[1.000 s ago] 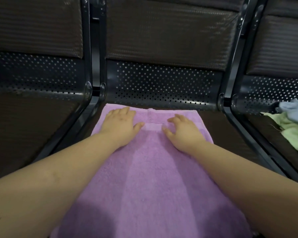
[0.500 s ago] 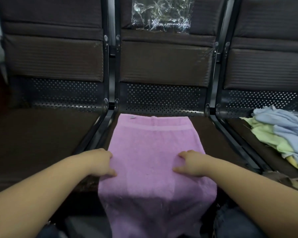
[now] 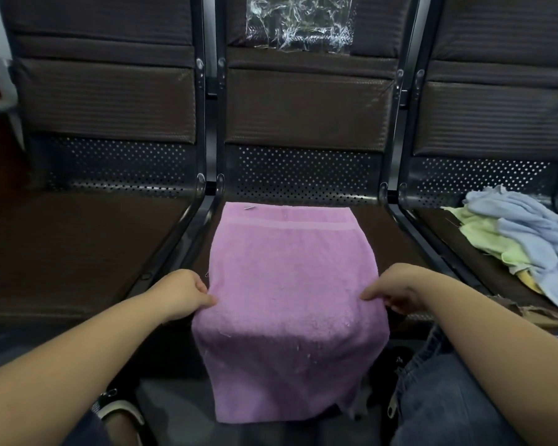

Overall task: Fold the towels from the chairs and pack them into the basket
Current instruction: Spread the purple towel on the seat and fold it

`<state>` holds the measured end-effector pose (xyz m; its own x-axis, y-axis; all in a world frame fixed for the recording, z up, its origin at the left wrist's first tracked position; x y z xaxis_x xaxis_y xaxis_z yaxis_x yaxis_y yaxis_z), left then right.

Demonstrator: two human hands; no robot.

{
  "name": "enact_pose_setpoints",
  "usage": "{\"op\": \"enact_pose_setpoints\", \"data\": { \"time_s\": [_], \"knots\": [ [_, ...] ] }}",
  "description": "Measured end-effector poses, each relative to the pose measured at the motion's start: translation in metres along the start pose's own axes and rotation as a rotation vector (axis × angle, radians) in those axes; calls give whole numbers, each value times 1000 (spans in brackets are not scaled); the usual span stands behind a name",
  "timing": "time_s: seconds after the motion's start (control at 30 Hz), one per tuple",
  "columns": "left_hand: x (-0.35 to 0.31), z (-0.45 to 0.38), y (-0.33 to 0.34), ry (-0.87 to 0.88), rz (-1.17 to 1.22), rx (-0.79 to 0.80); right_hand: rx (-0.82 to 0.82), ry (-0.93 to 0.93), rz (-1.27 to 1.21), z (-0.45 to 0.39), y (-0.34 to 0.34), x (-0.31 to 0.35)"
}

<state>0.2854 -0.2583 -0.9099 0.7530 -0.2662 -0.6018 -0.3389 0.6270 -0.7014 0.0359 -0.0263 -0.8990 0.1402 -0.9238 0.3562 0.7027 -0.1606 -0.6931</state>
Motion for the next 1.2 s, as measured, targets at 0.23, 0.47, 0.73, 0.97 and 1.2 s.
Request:
{"op": "enact_pose_setpoints", "data": {
  "time_s": [0.23,0.47,0.73,0.97,1.2],
  "knots": [
    [-13,-4,-18,-84,593,83,162,-188,-770,7,-13,9],
    [-2,-8,-54,-17,667,-59,281,-267,-578,17,-31,-14],
    [-1,-1,-60,4,560,132,194,-264,-419,22,-39,-29],
    [4,-6,-54,174,-97,93,-57,-395,288,30,-35,-17],
    [0,-14,-64,341,-203,-122,-423,-482,370,34,-47,-9]
  ]
}}
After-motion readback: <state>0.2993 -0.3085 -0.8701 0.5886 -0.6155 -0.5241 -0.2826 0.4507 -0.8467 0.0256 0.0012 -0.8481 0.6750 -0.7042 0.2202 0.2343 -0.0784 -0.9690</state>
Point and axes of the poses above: each hand's wrist, its own z-axis away from the middle knuckle, its own y-axis out of the palm, x = y × z, the point moved 2 cm from there along -z, towards the middle knuckle, and after that the axes turned 10 degrees about z, right-handed, at the moved point
